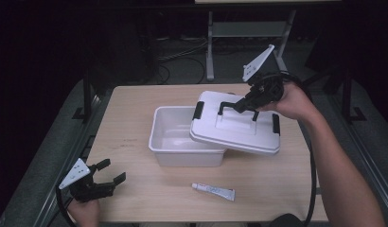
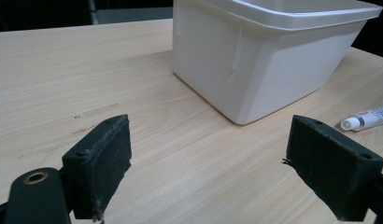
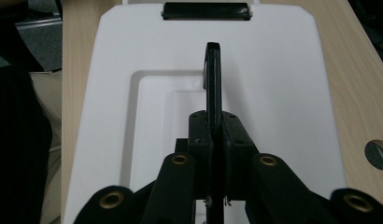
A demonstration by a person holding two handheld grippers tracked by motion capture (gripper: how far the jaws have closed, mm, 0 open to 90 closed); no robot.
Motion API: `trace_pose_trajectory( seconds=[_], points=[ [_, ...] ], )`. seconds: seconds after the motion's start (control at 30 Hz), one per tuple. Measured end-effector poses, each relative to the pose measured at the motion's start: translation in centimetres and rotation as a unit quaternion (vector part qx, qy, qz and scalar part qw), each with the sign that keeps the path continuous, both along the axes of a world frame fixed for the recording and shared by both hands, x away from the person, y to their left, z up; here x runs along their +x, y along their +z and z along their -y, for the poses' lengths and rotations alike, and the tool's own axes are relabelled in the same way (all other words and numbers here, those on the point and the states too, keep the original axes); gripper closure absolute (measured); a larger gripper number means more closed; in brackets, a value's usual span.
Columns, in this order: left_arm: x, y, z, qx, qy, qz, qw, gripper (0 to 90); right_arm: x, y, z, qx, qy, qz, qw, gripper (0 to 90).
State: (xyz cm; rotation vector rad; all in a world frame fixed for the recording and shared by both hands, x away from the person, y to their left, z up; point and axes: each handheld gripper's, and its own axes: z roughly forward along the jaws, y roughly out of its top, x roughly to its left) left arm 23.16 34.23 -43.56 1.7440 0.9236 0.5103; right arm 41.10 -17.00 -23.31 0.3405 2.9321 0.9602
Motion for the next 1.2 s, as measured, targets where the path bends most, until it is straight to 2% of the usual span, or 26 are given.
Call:
trace_pose_trajectory(
  seconds=[0.63, 1.2],
  points=[
    [-0.1, 0.0, 0.0, -0.001, 0.004, -0.004, 1.0, 13.1, -1.8, -0.7, 5.8, 0.003, -0.051, -0.003, 0.9987, 83.9],
    [-0.1, -0.1, 0.0, 0.001, 0.005, -0.004, 1.0, 13.2, -3.3, -2.3, 10.1, 0.013, -0.085, -0.007, 0.9963, 83.9]
  ],
)
